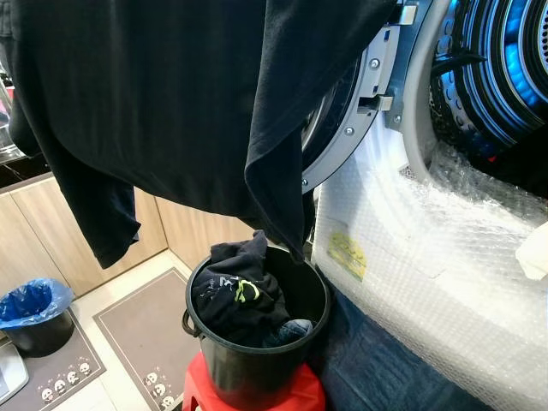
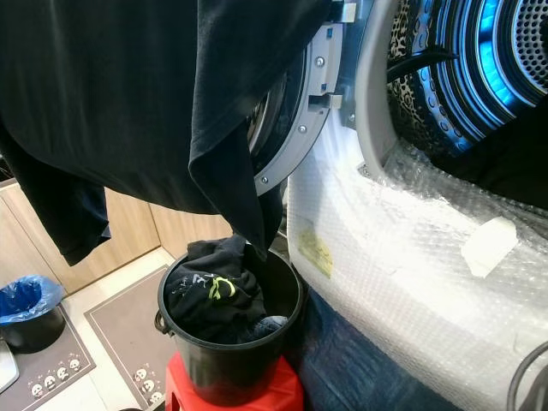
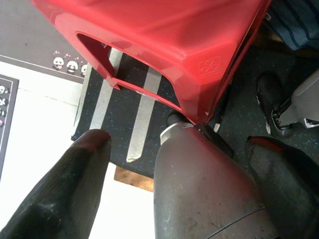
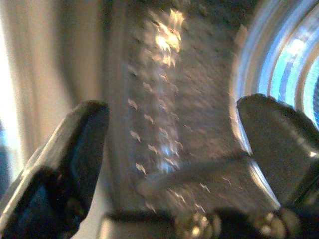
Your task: Clothes washing
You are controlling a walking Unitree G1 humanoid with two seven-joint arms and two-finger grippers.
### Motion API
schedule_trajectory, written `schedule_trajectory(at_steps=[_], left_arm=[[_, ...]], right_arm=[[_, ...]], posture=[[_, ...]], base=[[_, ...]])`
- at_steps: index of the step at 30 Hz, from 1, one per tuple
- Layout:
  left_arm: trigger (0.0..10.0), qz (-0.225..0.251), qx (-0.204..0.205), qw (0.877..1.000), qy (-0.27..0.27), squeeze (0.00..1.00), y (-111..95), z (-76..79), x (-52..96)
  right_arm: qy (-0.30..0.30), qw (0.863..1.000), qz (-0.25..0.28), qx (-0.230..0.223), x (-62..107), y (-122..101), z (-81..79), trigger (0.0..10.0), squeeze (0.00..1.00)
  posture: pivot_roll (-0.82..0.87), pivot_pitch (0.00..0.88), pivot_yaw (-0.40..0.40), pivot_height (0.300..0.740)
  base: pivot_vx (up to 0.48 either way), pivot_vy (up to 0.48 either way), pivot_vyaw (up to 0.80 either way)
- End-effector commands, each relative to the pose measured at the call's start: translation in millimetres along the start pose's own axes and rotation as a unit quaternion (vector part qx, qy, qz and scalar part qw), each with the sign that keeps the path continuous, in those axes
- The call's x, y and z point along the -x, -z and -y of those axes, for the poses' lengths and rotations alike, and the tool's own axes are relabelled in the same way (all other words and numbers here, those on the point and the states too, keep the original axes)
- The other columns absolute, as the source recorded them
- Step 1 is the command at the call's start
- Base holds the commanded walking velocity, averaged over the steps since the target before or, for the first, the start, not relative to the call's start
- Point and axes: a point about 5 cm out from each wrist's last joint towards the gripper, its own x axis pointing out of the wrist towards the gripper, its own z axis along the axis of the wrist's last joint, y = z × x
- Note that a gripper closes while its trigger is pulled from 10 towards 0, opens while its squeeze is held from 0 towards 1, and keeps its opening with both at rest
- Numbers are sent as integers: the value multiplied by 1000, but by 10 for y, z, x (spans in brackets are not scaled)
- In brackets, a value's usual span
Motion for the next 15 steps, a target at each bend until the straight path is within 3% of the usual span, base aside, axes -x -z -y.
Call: schedule_trajectory(at_steps=[1,6,7,11,15], left_arm=[[10000,-41,-11,999,14,0,197,57,27],[10000,-41,-11,999,14,0,197,53,27],[10000,-41,-11,999,14,0,196,52,27],[10000,-41,-11,999,15,0,194,52,26],[10000,-41,-8,999,16,0,190,52,25]], right_arm=[[-55,998,23,-30,48,-93,-166,10000,0],[-152,987,10,-58,187,-52,-462,10000,0],[-192,979,-7,-66,253,-6,-594,10000,0],[-247,964,-53,-79,376,134,-819,10000,0],[-299,939,-123,-118,568,389,-1062,10000,0]], posture=[[-124,0,-6,740],[-126,0,-6,740],[-126,0,-6,740],[-128,0,-7,740],[-132,0,-9,740]], base=[[0,0,0],[0,0,0],[0,0,0],[0,0,0],[0,0,0]])
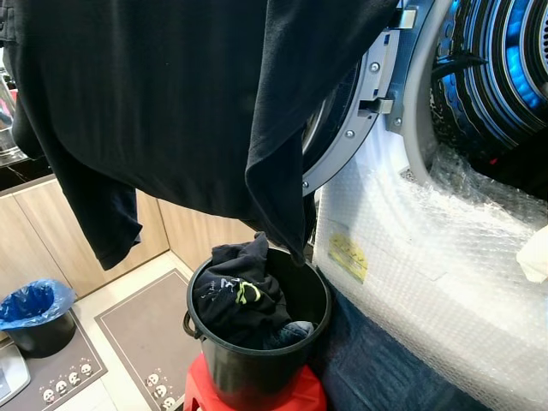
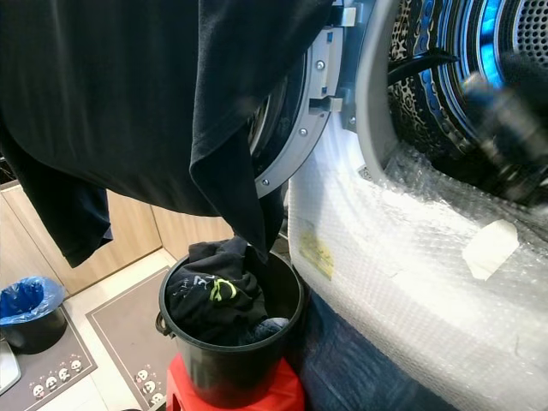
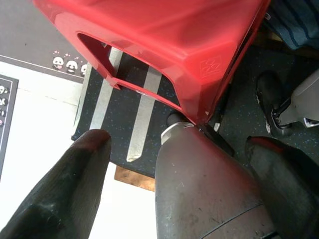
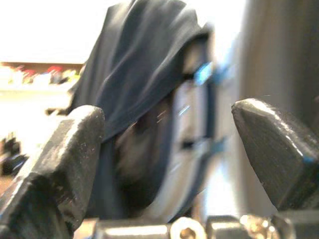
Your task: Clothes washing
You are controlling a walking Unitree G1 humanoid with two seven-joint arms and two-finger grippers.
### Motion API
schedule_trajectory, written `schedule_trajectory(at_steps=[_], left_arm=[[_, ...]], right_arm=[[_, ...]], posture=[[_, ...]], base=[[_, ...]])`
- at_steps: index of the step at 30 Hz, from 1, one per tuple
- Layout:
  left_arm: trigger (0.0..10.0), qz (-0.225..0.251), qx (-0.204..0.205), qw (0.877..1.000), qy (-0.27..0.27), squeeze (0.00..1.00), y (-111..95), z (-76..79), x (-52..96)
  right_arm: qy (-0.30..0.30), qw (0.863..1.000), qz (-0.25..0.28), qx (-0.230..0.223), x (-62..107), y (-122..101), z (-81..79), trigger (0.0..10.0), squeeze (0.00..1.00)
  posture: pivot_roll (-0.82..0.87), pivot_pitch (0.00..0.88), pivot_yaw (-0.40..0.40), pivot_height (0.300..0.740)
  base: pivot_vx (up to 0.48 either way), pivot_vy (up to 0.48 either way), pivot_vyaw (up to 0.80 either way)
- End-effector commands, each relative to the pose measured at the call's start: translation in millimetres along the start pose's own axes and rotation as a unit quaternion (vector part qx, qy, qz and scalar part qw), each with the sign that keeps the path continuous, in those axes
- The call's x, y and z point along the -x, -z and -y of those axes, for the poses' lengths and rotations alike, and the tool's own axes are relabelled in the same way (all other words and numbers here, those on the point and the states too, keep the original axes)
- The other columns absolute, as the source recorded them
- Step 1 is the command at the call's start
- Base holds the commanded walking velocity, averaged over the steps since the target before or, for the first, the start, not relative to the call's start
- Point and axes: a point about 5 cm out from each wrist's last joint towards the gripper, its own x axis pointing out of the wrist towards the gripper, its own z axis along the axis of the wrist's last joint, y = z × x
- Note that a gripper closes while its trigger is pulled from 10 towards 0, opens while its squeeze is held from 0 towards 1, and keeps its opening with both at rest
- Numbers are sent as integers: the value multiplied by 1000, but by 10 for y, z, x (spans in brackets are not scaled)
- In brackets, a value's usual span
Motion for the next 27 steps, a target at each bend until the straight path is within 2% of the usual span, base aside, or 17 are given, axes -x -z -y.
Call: schedule_trajectory(at_steps=[1,5,7,10,13,14,15,17,20,21,27], left_arm=[[10000,-38,-5,999,12,0,179,48,23],[10000,-37,-4,999,13,0,175,48,22],[10000,-37,-3,999,13,0,172,48,22],[10000,-37,-2,999,13,0,166,45,20],[10000,-37,-1,999,12,0,163,41,20],[10000,-37,-1,999,12,0,163,41,20],[10000,-36,0,999,12,0,160,37,19],[10000,-36,0,999,11,0,159,35,19],[10000,-36,1,999,10,0,157,28,19],[10000,-36,1,999,9,0,155,24,18],[10000,-36,2,999,8,0,150,14,18]], right_arm=[[-46,998,-32,-20,-40,139,-175,10000,0],[-74,993,-69,-63,-42,364,-351,10000,0],[-86,987,-96,-98,-46,567,-467,10000,0],[-82,977,-150,-125,13,859,-541,10000,0],[-76,970,-178,-148,71,1049,-579,10000,0],[-76,970,-178,-148,71,1049,-579,10000,0],[-71,965,-202,-149,101,1169,-590,10000,0],[-69,963,-212,-149,111,1216,-597,10000,0],[-60,954,-259,-142,143,1435,-614,10000,0],[-54,949,-280,-133,138,1561,-621,10000,0],[-43,943,-315,-102,47,1842,-608,10000,0]], posture=[[-132,0,-9,740],[-135,0,-8,740],[-137,0,-7,740],[-133,0,-7,740],[-132,0,-6,740],[-132,0,-6,740],[-128,0,-6,740],[-126,0,-6,740],[-121,0,-6,740],[-118,0,-6,740],[-109,0,-9,740]], base=[[0,0,0],[0,0,0],[0,0,0],[0,0,0],[0,0,0],[0,0,0],[0,0,0],[0,0,0],[0,0,0],[0,0,0],[0,0,0]])
